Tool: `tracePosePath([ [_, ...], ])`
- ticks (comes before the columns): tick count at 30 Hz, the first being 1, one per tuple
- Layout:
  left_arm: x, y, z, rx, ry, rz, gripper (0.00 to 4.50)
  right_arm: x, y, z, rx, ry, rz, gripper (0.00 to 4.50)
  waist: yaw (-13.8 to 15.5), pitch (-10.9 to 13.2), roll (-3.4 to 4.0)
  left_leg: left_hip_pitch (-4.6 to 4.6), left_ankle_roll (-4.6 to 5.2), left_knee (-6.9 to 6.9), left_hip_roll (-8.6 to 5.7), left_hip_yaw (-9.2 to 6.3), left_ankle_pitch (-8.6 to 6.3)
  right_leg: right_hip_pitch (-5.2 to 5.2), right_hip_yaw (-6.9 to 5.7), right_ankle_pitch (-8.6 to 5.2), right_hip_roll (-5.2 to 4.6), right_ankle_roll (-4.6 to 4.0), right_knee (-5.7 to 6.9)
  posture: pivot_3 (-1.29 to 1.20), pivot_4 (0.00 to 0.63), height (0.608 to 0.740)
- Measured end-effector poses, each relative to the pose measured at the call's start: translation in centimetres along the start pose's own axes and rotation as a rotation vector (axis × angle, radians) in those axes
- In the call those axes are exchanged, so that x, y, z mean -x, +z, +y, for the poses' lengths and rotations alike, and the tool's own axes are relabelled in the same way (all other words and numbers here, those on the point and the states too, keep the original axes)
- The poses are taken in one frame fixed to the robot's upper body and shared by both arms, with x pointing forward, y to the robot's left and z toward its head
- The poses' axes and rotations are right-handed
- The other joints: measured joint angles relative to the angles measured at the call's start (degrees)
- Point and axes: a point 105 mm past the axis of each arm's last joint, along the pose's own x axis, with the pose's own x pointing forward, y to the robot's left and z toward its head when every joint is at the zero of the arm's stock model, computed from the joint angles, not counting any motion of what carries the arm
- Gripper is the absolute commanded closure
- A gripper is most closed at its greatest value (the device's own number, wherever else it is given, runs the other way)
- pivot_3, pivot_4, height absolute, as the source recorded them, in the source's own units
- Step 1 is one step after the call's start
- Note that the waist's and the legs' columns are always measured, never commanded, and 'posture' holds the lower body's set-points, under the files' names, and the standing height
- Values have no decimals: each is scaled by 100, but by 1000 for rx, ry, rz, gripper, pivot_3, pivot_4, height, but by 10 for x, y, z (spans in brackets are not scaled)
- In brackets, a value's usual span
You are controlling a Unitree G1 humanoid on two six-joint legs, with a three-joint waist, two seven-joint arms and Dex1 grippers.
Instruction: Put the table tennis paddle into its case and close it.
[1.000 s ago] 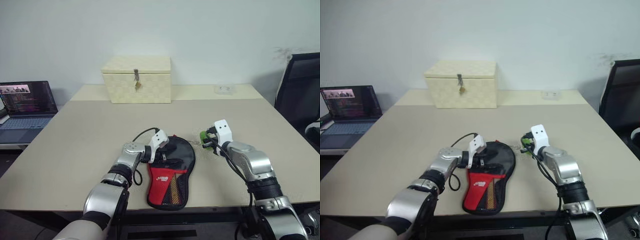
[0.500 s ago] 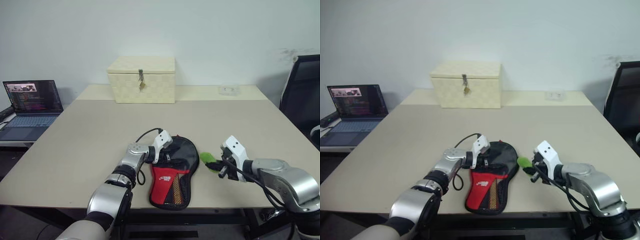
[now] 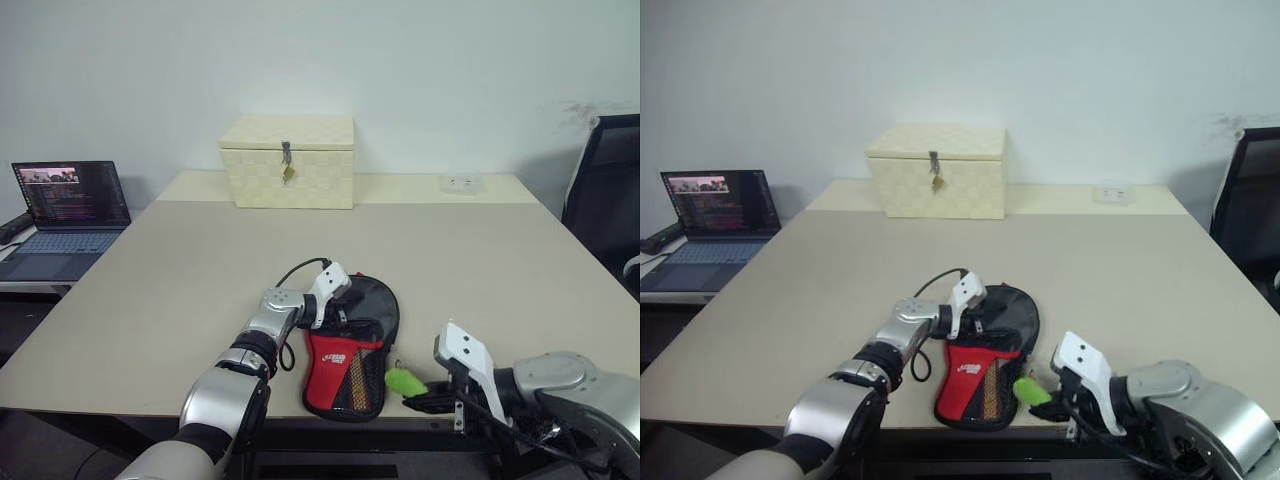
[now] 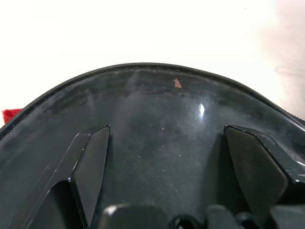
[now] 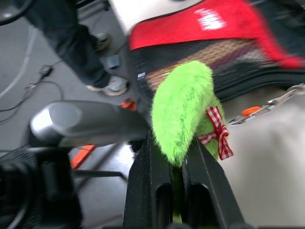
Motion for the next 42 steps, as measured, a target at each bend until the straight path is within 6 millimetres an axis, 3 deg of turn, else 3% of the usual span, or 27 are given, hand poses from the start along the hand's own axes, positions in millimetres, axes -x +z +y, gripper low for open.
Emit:
tracePosePath([
  [9,-12,5,0,6,36,-7,323,-7,-6,39,-58,128,-21,4463,5,0,-1,-1,1,1,-3,0,-1,3,-1,2,-3,8,-8,0,150,740],
  [21,-31,15,-5,-21,51,8,323,-18,3,59,-148,118,-110,4463,-4,2,-6,-4,2,-1,-3,2,-2,5,2,4,-3,13,-21,0,150,740],
  [25,-31,14,-5,-22,52,12,323,-19,5,58,-156,105,-117,3406,-6,2,-6,-3,3,-1,-3,3,-2,5,2,6,-3,15,-22,0,150,740],
  [30,-29,14,-3,-22,56,12,323,-15,7,54,-146,108,-105,1609,-8,2,-6,-3,3,-1,-2,6,-2,5,3,7,-3,17,-25,0,150,740],
  [34,-21,10,3,-10,82,1,323,-6,17,32,-152,57,-132,222,-40,3,-6,2,3,-2,0,14,-2,5,10,8,-3,19,-24,0,150,740],
  [37,-9,6,9,7,114,-24,323,8,35,1,-142,-21,-195,222,-68,3,-6,5,3,-3,2,15,-1,5,11,9,-1,19,-23,0,150,740],
  [42,31,-7,25,50,166,-63,323,21,59,-52,-168,-143,-290,222,-108,3,-6,1,4,-9,7,19,-1,-4,15,9,2,18,-23,0,150,740],
])
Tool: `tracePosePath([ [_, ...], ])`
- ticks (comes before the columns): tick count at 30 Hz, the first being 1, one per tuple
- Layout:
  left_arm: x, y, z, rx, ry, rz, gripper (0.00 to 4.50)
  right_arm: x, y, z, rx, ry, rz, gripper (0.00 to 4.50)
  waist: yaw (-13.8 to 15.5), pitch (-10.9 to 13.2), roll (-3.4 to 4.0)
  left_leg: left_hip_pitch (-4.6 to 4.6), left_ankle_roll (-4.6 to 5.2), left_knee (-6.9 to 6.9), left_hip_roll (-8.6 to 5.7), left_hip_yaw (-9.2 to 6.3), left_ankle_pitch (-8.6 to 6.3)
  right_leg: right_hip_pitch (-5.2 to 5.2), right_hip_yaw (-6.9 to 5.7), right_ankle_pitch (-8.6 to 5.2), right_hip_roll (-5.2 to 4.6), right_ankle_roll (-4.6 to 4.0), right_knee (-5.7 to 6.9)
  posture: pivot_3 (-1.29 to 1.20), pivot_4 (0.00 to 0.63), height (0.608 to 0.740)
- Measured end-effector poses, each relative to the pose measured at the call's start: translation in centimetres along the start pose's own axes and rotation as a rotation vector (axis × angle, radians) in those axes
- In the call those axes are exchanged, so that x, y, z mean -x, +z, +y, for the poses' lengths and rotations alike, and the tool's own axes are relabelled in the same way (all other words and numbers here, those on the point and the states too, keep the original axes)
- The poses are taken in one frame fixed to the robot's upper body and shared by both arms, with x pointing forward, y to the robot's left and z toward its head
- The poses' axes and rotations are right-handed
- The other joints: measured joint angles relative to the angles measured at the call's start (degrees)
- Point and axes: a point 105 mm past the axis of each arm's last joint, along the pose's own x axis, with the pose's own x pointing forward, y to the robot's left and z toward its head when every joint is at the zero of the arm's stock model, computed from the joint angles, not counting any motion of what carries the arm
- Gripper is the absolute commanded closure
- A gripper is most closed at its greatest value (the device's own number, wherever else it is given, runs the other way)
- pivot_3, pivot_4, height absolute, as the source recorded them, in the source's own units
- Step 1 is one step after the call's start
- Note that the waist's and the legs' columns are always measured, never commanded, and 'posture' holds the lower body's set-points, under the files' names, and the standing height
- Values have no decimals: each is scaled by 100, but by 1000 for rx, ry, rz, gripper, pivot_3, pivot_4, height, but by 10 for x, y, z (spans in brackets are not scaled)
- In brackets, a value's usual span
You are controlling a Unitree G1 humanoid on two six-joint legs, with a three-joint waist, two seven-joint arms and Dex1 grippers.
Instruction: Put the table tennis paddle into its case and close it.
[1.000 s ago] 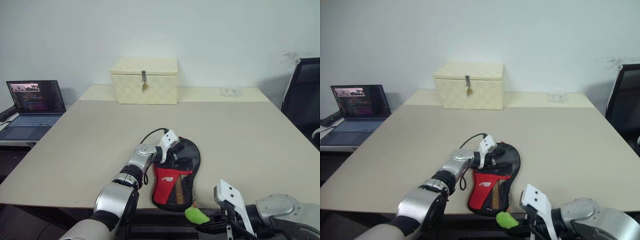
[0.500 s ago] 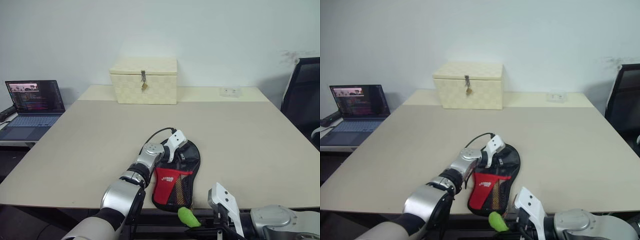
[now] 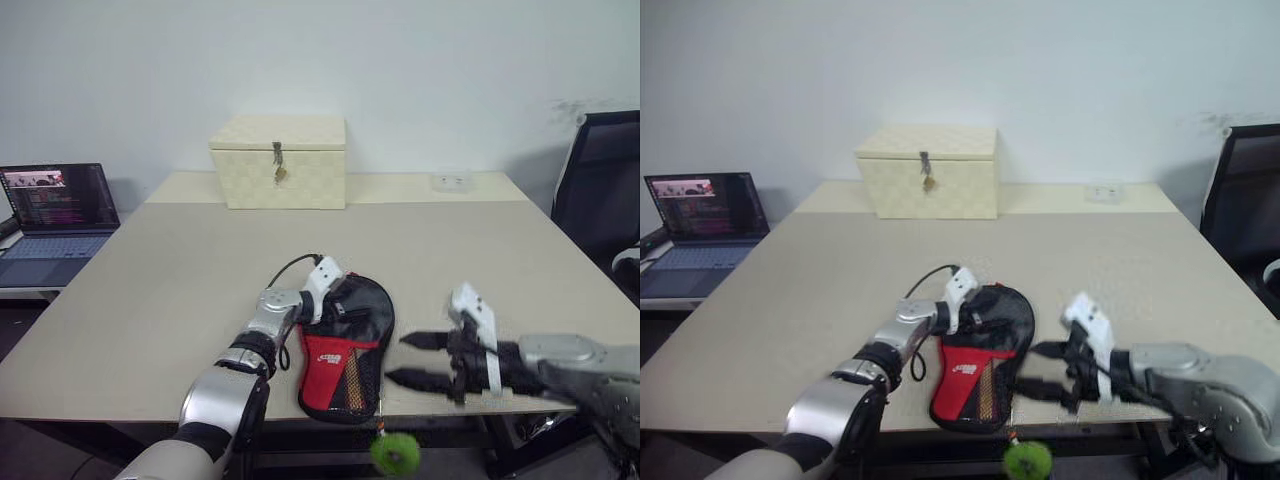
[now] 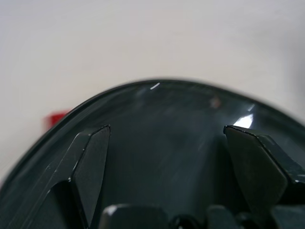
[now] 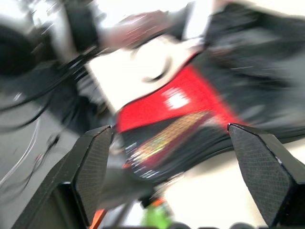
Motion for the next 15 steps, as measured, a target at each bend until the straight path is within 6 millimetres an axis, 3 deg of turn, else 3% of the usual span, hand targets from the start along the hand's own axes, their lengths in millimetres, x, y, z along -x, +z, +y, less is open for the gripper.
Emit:
tracePosePath([
  [4,30,-6,8,19,0,-24,323,-15,13,-32,-22,-63,-46,222,-9,1,1,-5,0,0,1,3,0,-5,3,1,-2,-2,-2,0,150,740],
  [8,67,-19,-3,54,-23,-31,323,-33,13,-68,-53,-157,-58,222,-43,4,4,-8,1,0,49,7,-1,-10,9,16,-3,-29,0,0,150,740],
  [11,90,-21,-10,82,1,-29,323,-49,5,-70,-55,-144,-40,222,-38,7,9,-10,1,-2,64,-4,-2,-12,14,16,-1,-33,0,0,150,740],
  [15,105,-6,-27,101,36,-78,323,-60,3,-68,-16,-106,-34,222,33,13,16,-9,1,2,63,-6,-2,-10,12,15,-1,-33,3,0,150,740],
])
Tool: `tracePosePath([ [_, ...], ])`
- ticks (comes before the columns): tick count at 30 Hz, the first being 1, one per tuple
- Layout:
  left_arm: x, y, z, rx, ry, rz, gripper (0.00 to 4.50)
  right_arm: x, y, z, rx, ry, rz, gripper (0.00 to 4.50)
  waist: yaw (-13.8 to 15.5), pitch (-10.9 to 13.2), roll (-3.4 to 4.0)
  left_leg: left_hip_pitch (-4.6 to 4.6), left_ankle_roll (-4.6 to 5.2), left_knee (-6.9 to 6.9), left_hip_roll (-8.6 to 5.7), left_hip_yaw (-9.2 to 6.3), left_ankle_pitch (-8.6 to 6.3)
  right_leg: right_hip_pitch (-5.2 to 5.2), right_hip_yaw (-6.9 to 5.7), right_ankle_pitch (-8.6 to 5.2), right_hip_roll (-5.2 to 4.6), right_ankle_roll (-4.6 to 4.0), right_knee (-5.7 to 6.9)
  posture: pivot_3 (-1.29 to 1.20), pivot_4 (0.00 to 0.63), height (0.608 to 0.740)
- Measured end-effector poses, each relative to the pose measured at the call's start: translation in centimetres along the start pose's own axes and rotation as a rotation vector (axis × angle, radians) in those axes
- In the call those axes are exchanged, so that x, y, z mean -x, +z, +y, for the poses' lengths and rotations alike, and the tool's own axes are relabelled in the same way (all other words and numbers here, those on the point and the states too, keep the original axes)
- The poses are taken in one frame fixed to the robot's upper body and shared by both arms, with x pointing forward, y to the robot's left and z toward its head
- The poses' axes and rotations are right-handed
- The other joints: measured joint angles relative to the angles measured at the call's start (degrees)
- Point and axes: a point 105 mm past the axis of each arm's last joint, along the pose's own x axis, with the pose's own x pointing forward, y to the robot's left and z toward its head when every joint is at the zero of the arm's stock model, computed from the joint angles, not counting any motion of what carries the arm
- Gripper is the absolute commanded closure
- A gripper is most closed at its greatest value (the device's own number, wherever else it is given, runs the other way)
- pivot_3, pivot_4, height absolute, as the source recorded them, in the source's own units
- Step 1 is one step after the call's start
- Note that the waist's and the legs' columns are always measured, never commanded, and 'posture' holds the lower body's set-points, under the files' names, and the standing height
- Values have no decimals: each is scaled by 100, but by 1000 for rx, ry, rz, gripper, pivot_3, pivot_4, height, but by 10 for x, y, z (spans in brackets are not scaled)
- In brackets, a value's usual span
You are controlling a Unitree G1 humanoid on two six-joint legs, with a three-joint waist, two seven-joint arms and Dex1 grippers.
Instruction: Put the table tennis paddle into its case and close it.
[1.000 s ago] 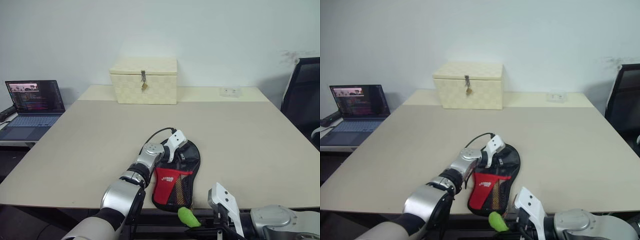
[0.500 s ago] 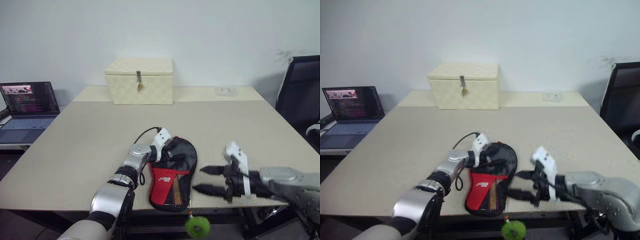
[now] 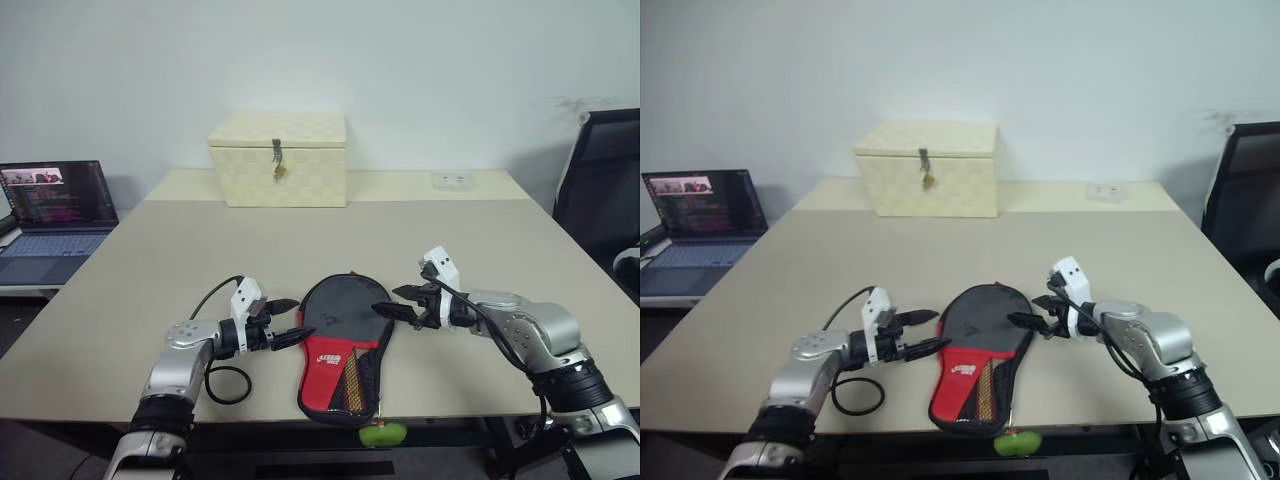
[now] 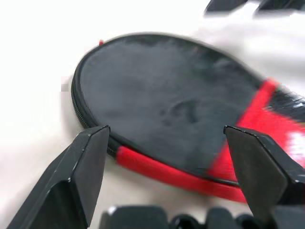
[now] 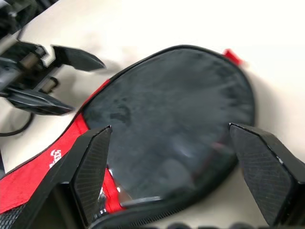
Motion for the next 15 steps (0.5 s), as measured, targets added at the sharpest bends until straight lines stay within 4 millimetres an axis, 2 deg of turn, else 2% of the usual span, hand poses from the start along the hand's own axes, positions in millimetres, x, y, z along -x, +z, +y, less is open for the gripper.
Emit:
tracePosePath([
  [5,20,13,-15,3,82,-18,323,-4,4,-2,64,30,-20,222,9,1,1,6,0,2,9,8,0,2,7,-6,0,11,-2,0,150,740],
  [8,33,22,-13,-15,141,-15,323,-2,5,-13,105,-1,-47,222,13,3,5,8,0,0,11,5,0,1,4,-7,2,7,-2,0,150,740],
  [12,28,35,-8,-46,166,-33,323,6,6,-28,162,-53,-51,222,68,4,4,6,-1,3,1,6,0,4,1,-7,6,8,-6,0,150,740],
  [15,26,35,-8,-46,168,-32,323,12,6,-38,197,-122,-51,222,59,4,4,4,-1,-2,2,17,-1,3,5,2,4,-6,-15,0,150,740],
])
